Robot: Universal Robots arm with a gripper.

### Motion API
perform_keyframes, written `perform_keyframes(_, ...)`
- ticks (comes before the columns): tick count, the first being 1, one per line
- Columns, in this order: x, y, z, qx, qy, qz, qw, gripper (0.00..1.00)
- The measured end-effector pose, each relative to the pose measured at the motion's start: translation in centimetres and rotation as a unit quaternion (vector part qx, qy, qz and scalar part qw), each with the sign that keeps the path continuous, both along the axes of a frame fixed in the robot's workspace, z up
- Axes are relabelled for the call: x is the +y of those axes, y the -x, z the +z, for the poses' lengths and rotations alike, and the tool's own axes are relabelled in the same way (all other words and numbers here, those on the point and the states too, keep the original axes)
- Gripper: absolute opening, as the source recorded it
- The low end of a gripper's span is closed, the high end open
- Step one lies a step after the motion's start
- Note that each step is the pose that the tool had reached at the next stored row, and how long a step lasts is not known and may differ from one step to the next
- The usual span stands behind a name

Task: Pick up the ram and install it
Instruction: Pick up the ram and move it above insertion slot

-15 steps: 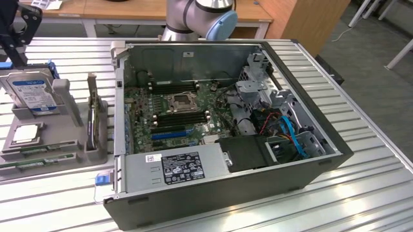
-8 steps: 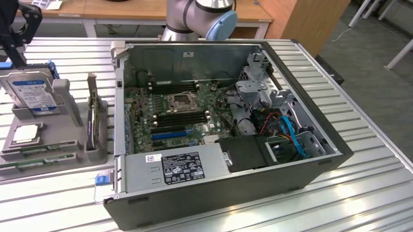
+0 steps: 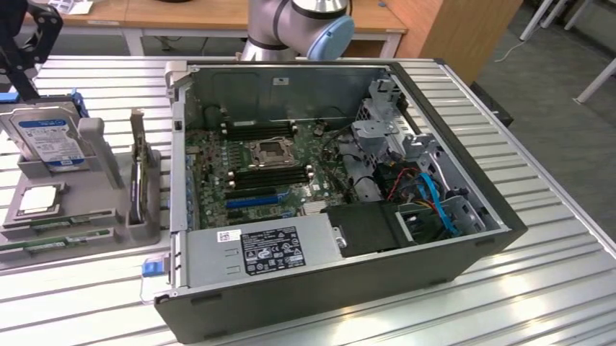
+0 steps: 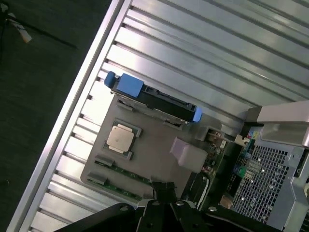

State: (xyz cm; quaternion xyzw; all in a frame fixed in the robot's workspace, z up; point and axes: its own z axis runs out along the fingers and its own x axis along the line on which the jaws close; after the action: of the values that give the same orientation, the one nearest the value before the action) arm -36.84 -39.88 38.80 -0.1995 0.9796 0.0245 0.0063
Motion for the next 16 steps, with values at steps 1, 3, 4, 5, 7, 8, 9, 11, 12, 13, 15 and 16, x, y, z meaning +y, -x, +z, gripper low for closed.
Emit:
perform_keyframes(1,0.00,0.00,0.00,0.0000,0.0000,0.010,1.0000,0.11)
perform_keyframes(3,0.00,0.00,0.00,0.0000,0.0001,0.027,0.9996,0.11)
perform_keyframes(4,0.00,0.00,0.00,0.0000,0.0001,0.037,0.9993,0.11)
perform_keyframes(5,0.00,0.00,0.00,0.0000,0.0001,0.045,0.9990,0.11)
perform_keyframes(7,0.00,0.00,0.00,0.0000,0.0001,0.063,0.9980,0.11)
perform_keyframes(8,0.00,0.00,0.00,0.0000,0.0001,0.073,0.9973,0.11)
perform_keyframes(9,0.00,0.00,0.00,0.0000,0.0001,0.082,0.9966,0.11)
perform_keyframes(11,0.00,0.00,0.00,0.0000,0.0004,0.100,0.9950,0.11)
perform_keyframes(12,0.00,0.00,0.00,0.0000,0.0004,0.109,0.9941,0.11)
perform_keyframes(13,0.00,0.00,0.00,0.0001,0.0005,0.118,0.9930,0.11)
perform_keyframes(15,0.00,0.00,0.00,0.0000,0.0005,0.136,0.9907,0.11)
perform_keyframes(16,0.00,0.00,0.00,0.0000,0.0006,0.145,0.9894,0.11)
